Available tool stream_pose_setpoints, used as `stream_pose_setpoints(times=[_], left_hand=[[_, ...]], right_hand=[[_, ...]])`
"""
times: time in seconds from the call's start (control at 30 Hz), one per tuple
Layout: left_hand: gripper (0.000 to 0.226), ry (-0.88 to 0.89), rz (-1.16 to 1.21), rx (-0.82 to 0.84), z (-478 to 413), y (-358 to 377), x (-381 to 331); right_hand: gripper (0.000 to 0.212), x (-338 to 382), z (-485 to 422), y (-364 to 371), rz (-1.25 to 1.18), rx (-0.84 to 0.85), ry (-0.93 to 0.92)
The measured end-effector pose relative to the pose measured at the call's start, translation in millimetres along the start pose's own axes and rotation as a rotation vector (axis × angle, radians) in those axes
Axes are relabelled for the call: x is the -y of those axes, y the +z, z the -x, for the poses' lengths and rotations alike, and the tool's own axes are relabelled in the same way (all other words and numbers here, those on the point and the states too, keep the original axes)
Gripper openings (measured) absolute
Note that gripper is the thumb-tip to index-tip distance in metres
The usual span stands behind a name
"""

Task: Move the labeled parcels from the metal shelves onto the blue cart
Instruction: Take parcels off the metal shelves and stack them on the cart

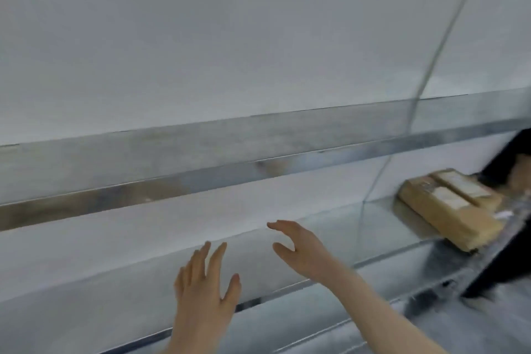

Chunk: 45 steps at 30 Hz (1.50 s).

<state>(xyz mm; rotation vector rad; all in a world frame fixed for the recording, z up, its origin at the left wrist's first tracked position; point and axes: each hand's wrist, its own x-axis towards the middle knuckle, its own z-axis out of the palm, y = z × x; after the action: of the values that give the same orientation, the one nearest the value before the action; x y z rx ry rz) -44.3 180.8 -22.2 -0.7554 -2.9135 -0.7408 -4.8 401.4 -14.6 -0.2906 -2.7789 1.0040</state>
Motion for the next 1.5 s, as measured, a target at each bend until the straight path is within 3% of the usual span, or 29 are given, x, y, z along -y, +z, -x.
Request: stream_pose_setpoints(times=[0.1, 0.27, 0.43, 0.63, 1.0, 1.33, 1.5], left_hand=[[0.06, 0.148, 0.034, 0.128, -19.0, 43.7, -94.3], [0.061, 0.335, -0.001, 0.279, -25.0, 118.0, -233.3], [0.061, 0.393, -0.019, 0.271, -44.2, 198.3, -356.6], [0.06, 0.306, -0.04, 0.332, -75.0, 288.5, -461.0], [0.061, 0.197, -0.082, 0.36, -122.3, 363.7, -519.1], [0.059, 0.101, -0.051, 0.335, -139.2, 384.0, -495.8], [0.057, 0.173, 0.068, 0.348, -154.9, 396.9, -493.0]], right_hand=[[0.045, -84.8, 50.0, -91.1, 0.155, -0.156, 0.17], [0.046, -198.0, 112.8, -202.0, 0.311, -0.246, 0.357], [0.042, -311.5, 125.0, -274.0, 0.455, -0.219, 0.358], [0.046, -429.5, 102.0, -327.6, 0.52, -0.087, 0.278], [0.046, -511.6, 66.8, -334.7, 0.398, 0.042, 0.239], [0.053, -522.7, 59.3, -303.1, 0.275, 0.101, 0.111], [0.056, -534.3, 41.2, -300.9, 0.199, 0.126, 0.126]])
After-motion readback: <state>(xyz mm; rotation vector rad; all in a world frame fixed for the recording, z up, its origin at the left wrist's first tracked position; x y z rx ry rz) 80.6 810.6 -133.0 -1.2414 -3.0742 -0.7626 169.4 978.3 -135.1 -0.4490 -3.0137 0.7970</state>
